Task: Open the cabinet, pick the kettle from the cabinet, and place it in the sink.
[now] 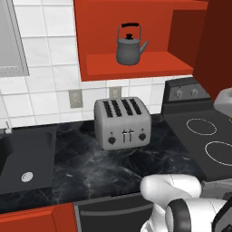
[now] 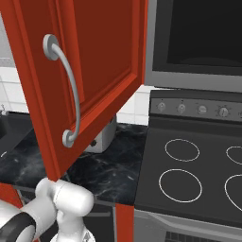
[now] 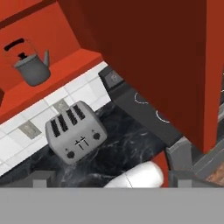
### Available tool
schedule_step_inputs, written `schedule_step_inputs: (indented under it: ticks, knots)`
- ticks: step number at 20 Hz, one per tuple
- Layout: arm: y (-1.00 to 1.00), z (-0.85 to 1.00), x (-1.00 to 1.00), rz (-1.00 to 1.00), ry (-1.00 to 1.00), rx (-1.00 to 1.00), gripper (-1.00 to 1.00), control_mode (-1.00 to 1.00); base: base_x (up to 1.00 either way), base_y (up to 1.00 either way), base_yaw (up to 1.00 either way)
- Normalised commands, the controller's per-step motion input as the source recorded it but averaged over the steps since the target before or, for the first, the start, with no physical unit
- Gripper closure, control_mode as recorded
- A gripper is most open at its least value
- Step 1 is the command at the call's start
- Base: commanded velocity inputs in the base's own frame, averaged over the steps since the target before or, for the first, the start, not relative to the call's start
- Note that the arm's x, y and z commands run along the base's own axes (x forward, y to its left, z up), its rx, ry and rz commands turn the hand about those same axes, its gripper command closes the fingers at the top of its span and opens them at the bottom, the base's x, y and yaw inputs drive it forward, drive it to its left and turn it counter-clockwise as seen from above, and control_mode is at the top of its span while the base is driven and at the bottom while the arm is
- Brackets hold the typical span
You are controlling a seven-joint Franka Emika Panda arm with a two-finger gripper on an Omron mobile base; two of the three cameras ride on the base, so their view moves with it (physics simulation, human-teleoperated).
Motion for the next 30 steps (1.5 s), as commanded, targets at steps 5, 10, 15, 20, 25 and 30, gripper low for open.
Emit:
schedule_step_inputs:
  ticks: [5, 10, 15, 20, 25, 30]
  knots:
    - [0.04, -0.04, 0.52, 0.16, -0.27, 0.0, -1.0, -1.0, 0.0, 0.0, 0.0]
    - [0.15, 0.13, 0.55, -0.02, 0.02, -0.01, -1.0, -1.0, 0.0, 0.0, 0.0]
    - [0.15, 0.12, 0.44, 0.0, -0.04, -0.05, -1.0, -1.0, 0.0, 0.0, 0.0]
    - [0.05, 0.25, 0.33, 0.0, -0.03, -0.06, -1.0, -1.0, 0.0, 0.0, 0.0]
    - [0.01, 0.36, 0.18, 0.01, 0.05, -0.05, -1.0, -1.0, 0.0, 0.0, 0.0]
    - [0.03, 0.34, 0.22, 0.01, 0.2, -0.06, -1.0, -1.0, 0.0, 0.0, 0.0]
